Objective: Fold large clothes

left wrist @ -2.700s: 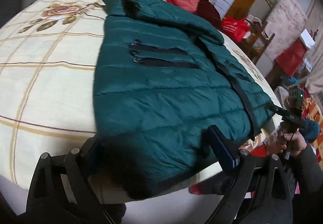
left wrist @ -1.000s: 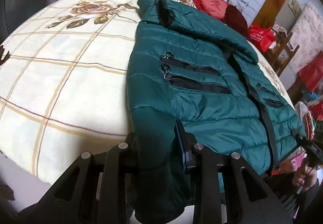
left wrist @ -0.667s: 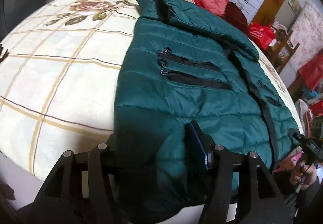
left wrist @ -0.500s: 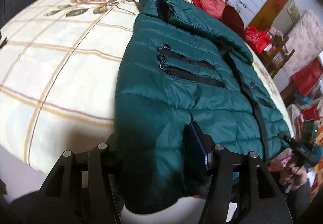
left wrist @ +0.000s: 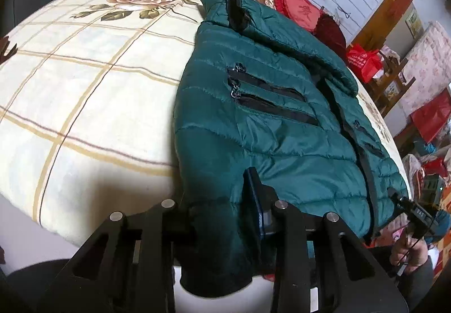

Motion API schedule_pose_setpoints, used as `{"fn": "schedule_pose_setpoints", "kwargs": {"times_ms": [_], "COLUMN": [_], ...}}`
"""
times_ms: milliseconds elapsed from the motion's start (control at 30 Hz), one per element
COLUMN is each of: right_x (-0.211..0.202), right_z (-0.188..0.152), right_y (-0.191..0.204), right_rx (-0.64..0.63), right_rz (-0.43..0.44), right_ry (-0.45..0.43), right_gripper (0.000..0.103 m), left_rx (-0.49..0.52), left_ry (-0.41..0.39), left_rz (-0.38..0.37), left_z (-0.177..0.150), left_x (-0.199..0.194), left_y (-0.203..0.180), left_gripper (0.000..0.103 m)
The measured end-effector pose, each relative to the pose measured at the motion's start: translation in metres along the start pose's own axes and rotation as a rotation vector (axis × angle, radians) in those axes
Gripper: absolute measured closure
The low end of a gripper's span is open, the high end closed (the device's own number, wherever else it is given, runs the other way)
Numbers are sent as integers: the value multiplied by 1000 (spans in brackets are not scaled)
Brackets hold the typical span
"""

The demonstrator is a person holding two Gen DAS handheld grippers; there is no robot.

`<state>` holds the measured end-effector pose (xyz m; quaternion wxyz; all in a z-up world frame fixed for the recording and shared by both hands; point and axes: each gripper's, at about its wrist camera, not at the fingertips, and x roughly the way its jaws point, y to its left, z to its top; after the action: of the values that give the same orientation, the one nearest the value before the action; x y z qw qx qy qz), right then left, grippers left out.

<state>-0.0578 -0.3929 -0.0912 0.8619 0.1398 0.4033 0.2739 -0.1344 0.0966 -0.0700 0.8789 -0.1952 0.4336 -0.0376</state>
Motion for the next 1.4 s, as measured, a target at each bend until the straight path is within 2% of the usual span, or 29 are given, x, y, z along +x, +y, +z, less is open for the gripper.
{"fn": "schedule_pose_setpoints", "kwargs": {"times_ms": [100,133,167,200,267,567,800,967,1133,1267,1400], "right_x": [7,7,5,-2,-20,-70,-119,-141,-151,-147,-133], "right_z": [1,1,1,2,4,-16,-33,-35,-14,28,69], "right_y": [2,5,8,14,20,42,60,71,76,76,70], "right_rx": [-20,-33,-47,-70,-86,-104,-92,-80,-94,-108,-83], "right_rz": [-22,-27,-20,0,49,97,126,144,113,76,43], "right_ry": [18,19,15,-9,-67,-156,-224,-264,-314,-369,-406], "right_gripper": [58,62,74,82,87,88,88,88,88,89,88], "left_rx": [4,10,14,14,15,19,-24,-48,-38,-37,-44], "left_ry": [0,-8,-30,-45,-76,-128,-183,-256,-330,-389,-428], "left_rz": [7,4,-14,-26,-46,-93,-166,-218,-225,-204,-147], "left_z": [1,1,1,2,5,7,-12,-14,20,62,95], "left_x": [0,-3,-11,-17,-33,-85,-126,-154,-158,-152,-129], "left_y": [-2,-2,-3,-2,-3,-1,-1,-7,-22,-36,-43], "left_gripper": [72,84,91,93,93,93,93,93,93,93,93]}}
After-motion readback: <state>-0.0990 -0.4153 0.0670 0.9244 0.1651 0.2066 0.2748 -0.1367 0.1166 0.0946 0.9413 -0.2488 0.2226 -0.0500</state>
